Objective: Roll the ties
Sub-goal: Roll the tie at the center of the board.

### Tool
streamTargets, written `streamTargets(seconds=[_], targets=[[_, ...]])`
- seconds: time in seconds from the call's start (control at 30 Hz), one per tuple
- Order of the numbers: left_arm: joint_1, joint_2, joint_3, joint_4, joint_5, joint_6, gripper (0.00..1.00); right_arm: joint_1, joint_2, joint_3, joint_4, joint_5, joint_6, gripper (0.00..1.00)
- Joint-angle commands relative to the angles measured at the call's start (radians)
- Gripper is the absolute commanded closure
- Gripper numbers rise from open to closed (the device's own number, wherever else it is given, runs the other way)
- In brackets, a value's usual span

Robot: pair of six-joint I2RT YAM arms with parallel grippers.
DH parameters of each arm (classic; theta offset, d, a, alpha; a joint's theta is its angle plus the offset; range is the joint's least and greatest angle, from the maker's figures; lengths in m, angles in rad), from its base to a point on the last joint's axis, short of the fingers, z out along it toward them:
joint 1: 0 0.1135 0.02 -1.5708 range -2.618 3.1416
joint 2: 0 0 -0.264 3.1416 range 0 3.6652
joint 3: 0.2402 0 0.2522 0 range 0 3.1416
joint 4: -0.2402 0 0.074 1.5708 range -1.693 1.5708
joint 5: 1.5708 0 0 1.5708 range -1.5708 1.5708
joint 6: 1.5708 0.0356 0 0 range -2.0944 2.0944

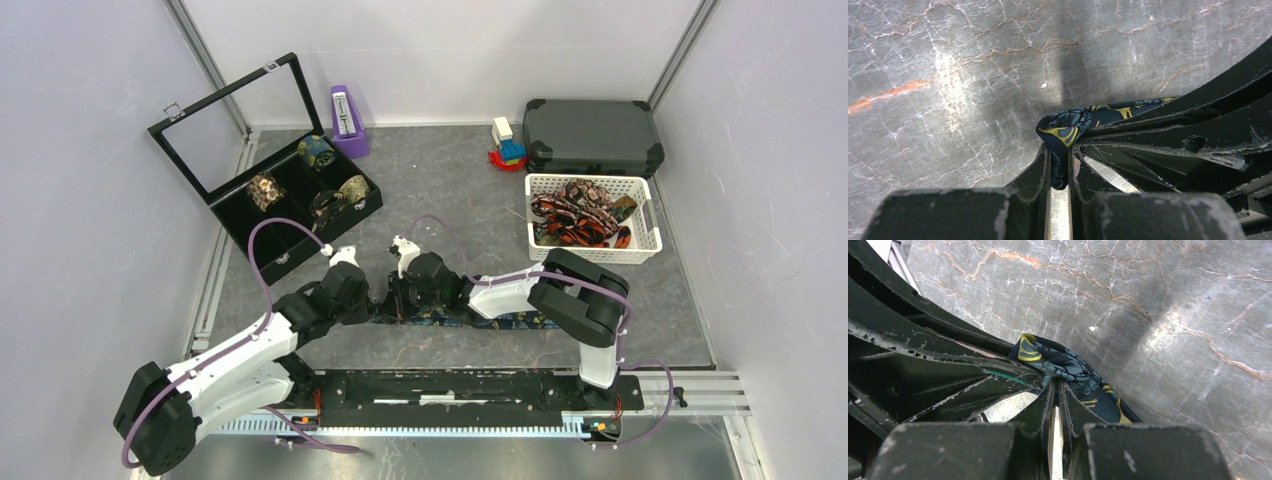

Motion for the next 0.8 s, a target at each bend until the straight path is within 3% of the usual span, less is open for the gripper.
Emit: streamTargets(seconds=[0.0,0.4,0.77], targets=[[0.004,-0.013,0.059,-0.03,-0.027,0.051,0.98,0.015,0.031,0.06,0.052,-0.021,0.016,0.9],[-0.02,0.041,0.15,-0.136,-0.125,0.045,0.98,0.017,0.05,0.095,0.041,-0.035,0.016,0.9],[-0.132,0.155,0.235,-0.205,-0.256,0.031,0.98,0.017,0.043,0.08,0.031,-0.028,0.0,0.9]])
